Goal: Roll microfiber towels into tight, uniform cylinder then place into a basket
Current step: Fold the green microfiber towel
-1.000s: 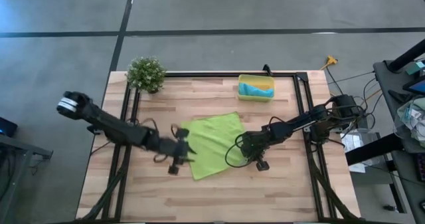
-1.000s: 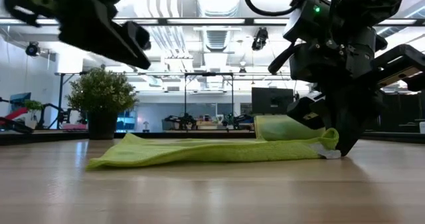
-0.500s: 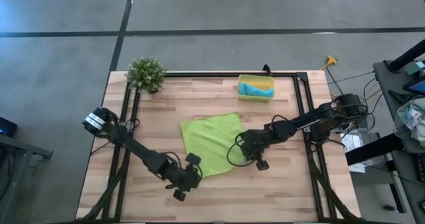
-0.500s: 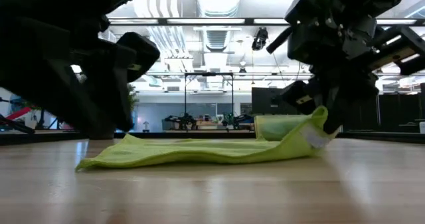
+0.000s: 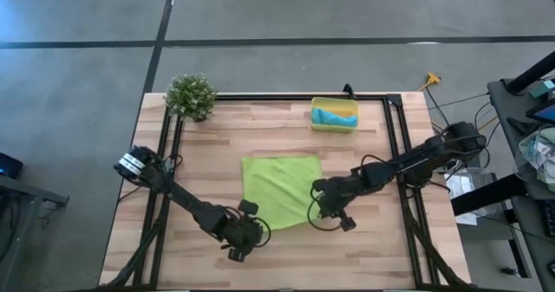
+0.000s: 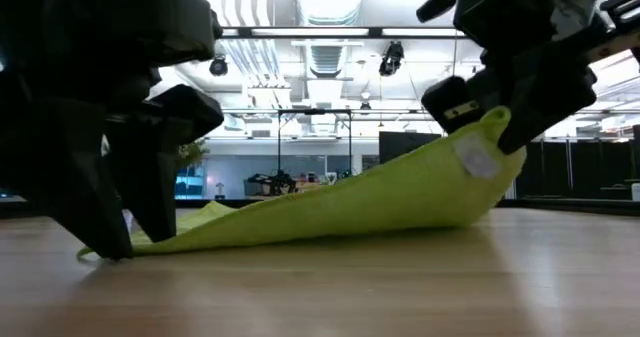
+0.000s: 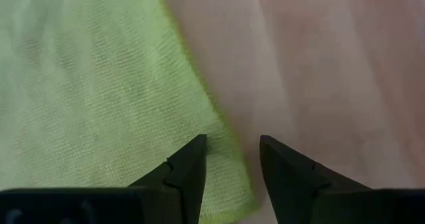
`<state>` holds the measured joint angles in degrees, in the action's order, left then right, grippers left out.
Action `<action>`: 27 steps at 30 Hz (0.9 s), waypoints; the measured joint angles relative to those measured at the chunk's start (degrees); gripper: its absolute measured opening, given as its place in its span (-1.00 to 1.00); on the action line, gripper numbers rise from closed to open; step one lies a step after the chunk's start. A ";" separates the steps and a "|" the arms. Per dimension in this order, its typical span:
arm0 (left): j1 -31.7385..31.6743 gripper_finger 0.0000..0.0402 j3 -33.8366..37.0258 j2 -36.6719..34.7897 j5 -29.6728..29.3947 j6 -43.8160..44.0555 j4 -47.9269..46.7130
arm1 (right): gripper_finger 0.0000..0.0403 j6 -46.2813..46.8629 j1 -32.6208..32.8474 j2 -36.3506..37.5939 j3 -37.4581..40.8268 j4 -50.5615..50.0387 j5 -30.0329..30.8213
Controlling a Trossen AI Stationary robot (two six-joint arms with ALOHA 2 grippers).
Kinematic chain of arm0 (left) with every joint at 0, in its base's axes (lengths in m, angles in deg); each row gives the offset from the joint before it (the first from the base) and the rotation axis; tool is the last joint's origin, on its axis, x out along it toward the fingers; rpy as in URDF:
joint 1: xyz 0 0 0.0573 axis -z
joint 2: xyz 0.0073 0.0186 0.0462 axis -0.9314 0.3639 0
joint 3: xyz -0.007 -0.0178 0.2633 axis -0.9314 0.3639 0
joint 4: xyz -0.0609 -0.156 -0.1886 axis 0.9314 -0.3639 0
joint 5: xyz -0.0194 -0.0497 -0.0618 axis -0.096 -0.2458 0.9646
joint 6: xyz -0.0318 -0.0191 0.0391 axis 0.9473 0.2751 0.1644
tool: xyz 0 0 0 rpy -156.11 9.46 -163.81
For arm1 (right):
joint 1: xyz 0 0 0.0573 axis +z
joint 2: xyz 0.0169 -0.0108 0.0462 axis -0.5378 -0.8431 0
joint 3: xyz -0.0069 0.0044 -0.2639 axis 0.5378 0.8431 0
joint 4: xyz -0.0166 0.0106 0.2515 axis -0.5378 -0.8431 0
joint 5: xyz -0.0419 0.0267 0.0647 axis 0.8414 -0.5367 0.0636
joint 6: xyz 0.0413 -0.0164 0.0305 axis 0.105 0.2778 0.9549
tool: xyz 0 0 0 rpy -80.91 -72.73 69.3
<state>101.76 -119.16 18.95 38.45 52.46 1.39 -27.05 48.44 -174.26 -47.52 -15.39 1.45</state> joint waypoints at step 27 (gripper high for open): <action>0.00 -0.47 -0.13 0.39 0.53 9.72 -0.57 | -0.96 4.70 2.99 5.74 -0.04 0.44 15.63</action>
<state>101.76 -119.30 19.33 38.98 62.18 0.83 -22.35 51.43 -168.52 -47.56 -14.95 17.07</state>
